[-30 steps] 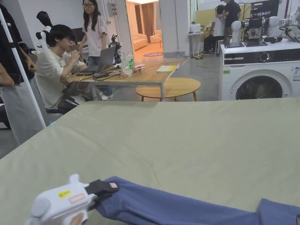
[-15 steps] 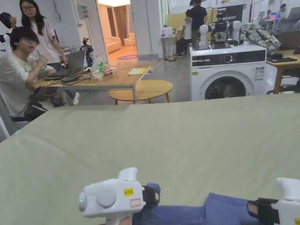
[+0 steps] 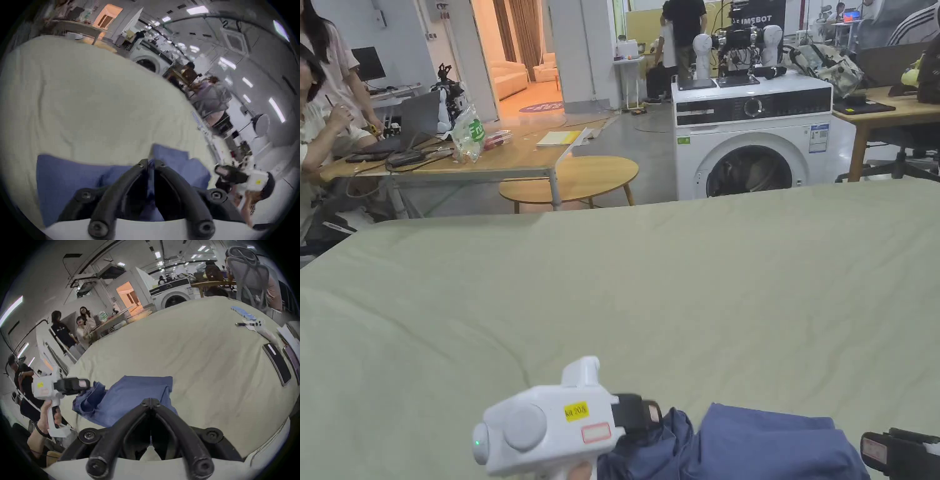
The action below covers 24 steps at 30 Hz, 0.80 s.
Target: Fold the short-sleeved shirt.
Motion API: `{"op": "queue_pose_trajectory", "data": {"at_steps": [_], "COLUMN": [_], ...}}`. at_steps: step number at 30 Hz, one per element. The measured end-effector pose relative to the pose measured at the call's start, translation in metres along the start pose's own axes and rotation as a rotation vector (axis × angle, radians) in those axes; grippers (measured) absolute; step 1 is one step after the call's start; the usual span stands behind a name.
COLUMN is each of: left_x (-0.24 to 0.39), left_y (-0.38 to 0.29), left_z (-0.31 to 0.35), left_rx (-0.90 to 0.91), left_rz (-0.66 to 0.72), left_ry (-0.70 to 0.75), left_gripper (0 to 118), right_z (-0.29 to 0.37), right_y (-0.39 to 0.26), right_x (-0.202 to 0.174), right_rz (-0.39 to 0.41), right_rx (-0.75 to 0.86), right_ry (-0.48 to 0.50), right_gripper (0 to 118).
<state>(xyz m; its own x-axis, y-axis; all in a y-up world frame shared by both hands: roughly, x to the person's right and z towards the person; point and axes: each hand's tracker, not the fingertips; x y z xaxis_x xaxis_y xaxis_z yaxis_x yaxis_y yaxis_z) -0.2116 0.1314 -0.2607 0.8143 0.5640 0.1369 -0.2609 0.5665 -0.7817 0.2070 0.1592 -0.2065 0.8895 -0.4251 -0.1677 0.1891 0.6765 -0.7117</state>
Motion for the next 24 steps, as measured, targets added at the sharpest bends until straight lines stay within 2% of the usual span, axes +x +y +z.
{"op": "queue_pose_trajectory", "data": {"at_steps": [2,4,5,7,9,11,12,13,14,15,16,19,24], "left_x": [-0.009,-0.009,-0.007,-0.004,-0.002,-0.007,-0.014,-0.025,-0.039,-0.056,-0.07,-0.111,-0.149], "left_y": [-0.023,-0.042,-0.041,-0.028,-0.018,-0.011,-0.006,0.0,0.005,0.009,0.01,-0.001,-0.038], "left_z": [-0.028,-0.046,-0.042,-0.037,-0.019,0.015,0.035,0.051,0.065,0.076,0.086,0.104,0.076], "left_rx": [-0.148,-0.186,-0.093,-0.11,-0.098,0.041,0.103,0.143,0.161,0.146,0.152,0.173,0.143], "left_rz": [0.047,0.039,0.032,0.058,0.042,0.002,0.009,0.031,0.074,0.12,0.155,0.28,0.54], "left_ry": [-0.047,-0.043,-0.069,-0.045,-0.088,-0.117,-0.097,-0.098,-0.11,-0.114,-0.098,-0.027,-0.103], "left_gripper": [3,1,1,1,1,1,3,12,24,42,47,47,47], "right_z": [-0.002,-0.005,-0.006,-0.007,-0.01,-0.01,-0.011,-0.012,-0.014,-0.016,-0.018,-0.02,-0.017], "right_y": [-0.002,-0.005,-0.006,-0.008,-0.008,-0.01,-0.01,-0.01,-0.01,-0.009,-0.008,-0.008,-0.007], "right_x": [-0.002,-0.006,-0.008,-0.014,-0.016,-0.019,-0.02,-0.022,-0.024,-0.025,-0.027,-0.035,-0.042], "right_rz": [0.005,0.01,0.015,0.026,0.029,0.022,0.022,0.023,0.024,0.027,0.032,0.057,0.08], "right_rx": [-0.006,-0.015,-0.022,-0.028,-0.033,-0.033,-0.033,-0.034,-0.035,-0.039,-0.047,-0.061,-0.064], "right_ry": [0.004,0.016,0.02,0.014,0.015,0.027,0.035,0.038,0.04,0.043,0.049,0.063,0.069], "right_gripper": [0,0,0,0,0,0,0,0,0,0,0,0,0]}}
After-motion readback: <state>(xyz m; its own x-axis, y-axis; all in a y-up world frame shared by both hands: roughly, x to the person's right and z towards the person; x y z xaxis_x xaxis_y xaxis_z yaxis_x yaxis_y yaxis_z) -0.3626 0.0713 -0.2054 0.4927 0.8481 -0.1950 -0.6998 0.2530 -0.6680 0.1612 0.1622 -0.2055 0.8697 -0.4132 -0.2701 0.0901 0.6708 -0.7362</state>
